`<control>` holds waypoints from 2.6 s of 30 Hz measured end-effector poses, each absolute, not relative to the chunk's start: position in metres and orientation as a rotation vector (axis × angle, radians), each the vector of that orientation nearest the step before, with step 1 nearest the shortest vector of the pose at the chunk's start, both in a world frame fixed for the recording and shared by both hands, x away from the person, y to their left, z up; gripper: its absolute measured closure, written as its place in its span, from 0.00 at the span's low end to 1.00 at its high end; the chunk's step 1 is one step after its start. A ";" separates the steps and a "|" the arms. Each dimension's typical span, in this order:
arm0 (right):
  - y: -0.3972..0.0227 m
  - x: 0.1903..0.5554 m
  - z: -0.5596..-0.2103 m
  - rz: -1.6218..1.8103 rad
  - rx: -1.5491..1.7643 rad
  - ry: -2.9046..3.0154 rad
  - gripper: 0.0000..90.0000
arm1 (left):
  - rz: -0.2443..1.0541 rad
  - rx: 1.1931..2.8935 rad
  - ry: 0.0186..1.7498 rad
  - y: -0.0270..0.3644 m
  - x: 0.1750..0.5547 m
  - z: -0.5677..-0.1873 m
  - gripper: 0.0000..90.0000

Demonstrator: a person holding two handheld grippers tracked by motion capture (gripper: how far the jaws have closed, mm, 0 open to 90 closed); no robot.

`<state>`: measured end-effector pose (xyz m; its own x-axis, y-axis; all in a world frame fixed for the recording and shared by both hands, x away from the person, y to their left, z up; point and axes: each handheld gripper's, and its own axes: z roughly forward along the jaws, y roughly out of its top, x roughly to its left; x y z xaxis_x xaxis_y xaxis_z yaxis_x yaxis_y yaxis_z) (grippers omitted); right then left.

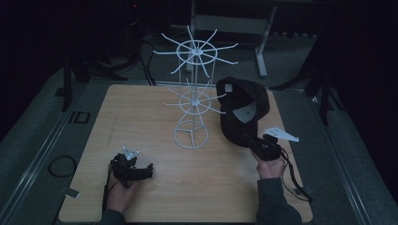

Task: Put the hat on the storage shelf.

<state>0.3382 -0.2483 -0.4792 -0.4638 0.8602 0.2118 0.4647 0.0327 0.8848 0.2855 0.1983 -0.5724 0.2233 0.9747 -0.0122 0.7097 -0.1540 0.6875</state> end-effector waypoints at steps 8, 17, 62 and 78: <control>-0.249 0.338 -0.475 1.412 1.332 1.930 0.96 | 0.602 1.932 1.547 0.198 0.286 -0.572 0.00; -0.246 0.339 -0.469 1.417 1.306 1.929 0.96 | 0.604 1.934 1.546 0.198 0.286 -0.572 0.00; -0.246 0.337 -0.444 1.424 1.231 1.902 0.96 | 0.605 1.935 1.544 0.199 0.286 -0.572 0.00; -0.245 0.337 -0.438 1.423 1.209 1.890 0.96 | 0.605 1.936 1.544 0.199 0.286 -0.572 0.00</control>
<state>0.3365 -0.2452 -0.4375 -0.4946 0.8596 0.1281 0.3604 0.0688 0.9302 0.2856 0.1986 -0.5724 0.2254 0.9742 -0.0088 0.7092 -0.1579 0.6870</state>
